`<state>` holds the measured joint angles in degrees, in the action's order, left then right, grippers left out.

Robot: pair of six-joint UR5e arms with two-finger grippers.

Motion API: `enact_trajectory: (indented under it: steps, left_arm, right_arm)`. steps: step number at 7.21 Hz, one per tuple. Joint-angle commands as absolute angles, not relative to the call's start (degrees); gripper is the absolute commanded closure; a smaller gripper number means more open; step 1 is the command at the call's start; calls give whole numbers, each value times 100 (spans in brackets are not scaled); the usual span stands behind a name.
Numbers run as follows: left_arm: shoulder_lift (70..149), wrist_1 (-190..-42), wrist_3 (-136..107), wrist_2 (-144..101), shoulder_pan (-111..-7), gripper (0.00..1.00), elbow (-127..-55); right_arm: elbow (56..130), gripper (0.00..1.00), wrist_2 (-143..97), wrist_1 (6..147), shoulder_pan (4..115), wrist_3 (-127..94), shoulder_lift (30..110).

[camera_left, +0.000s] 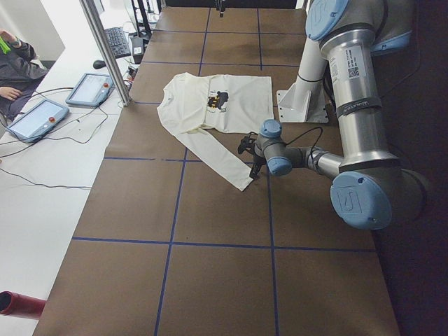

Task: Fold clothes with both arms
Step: 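Grasp the cuff of the other sleeve with the left gripper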

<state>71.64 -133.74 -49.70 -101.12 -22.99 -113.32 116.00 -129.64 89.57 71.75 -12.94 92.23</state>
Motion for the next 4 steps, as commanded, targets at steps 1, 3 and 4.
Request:
enact_trajectory:
  steps: [1, 3, 4]
  left_arm:
    - [7172, -13377, -4975, -10037, -2276, 36, -11250]
    - [7181, -13368, -4983, -10037, -2276, 65, -11250]
    - [7181, -13377, -4983, -10011, -2285, 100, -11250]
  right_arm:
    - [11602, 0, -12964, 8965, 7181, -1292, 9229]
    - [11602, 0, -12955, 8956, 7181, -1292, 9229]
    - [11602, 0, -12955, 8965, 7181, -1292, 9229]
